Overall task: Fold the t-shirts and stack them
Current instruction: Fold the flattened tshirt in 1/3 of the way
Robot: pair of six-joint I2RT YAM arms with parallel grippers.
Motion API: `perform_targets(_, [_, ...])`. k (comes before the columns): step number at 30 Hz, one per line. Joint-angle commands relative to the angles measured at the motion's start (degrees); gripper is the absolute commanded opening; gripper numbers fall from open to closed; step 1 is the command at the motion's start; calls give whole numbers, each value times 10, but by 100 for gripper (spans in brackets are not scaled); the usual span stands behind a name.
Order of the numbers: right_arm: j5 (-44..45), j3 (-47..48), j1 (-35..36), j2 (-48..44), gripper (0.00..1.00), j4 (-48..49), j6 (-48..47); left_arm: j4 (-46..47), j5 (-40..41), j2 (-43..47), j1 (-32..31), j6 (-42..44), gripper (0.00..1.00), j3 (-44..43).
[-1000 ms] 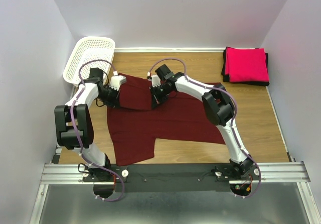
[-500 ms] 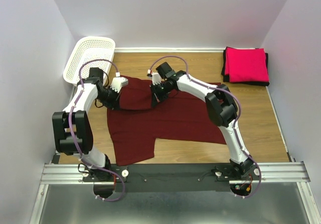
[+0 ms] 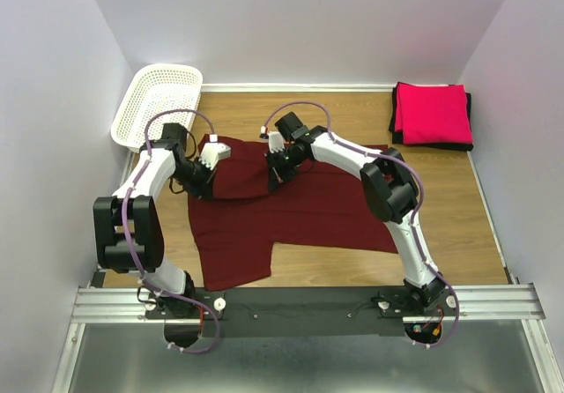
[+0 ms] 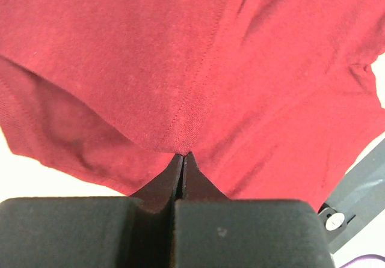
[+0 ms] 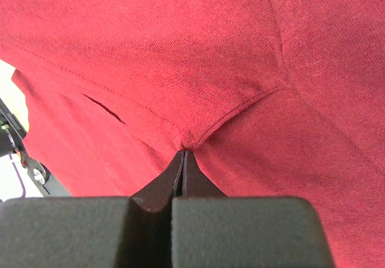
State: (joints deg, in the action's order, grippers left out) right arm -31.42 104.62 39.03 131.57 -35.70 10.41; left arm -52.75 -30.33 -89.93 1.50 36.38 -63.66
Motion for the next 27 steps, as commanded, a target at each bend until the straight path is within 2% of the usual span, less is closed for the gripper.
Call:
perform_targets(1, [-2,-10,3,-29,0,-14,-11,-21,8,13,-11,15,0,9])
perform_targets(18, [-20,-34,3,-30,1,-19,-17,-24,9,-4,-13,30,0,37])
perform_targets(19, [-24,-32,3,-28,3,-21,-17,-22,9,-9,-13,29,0,38])
perform_targets(20, [-29,-28,3,-26,12,-22,-19,-21,9,-10,-14,29,8,38])
perform_targets(22, [-31,-24,4,-27,31,-30,-24,-19,5,-11,-13,30,33,35])
perform_targets(23, [-31,-22,3,-35,48,-32,-27,-22,-3,-7,-13,33,48,21])
perform_targets(25, [-22,-19,-3,-60,62,-44,-40,-31,-12,-2,-12,39,55,-3])
perform_targets(27, [-25,-19,-18,-79,63,-51,-50,-35,-26,-4,-11,41,56,-51])
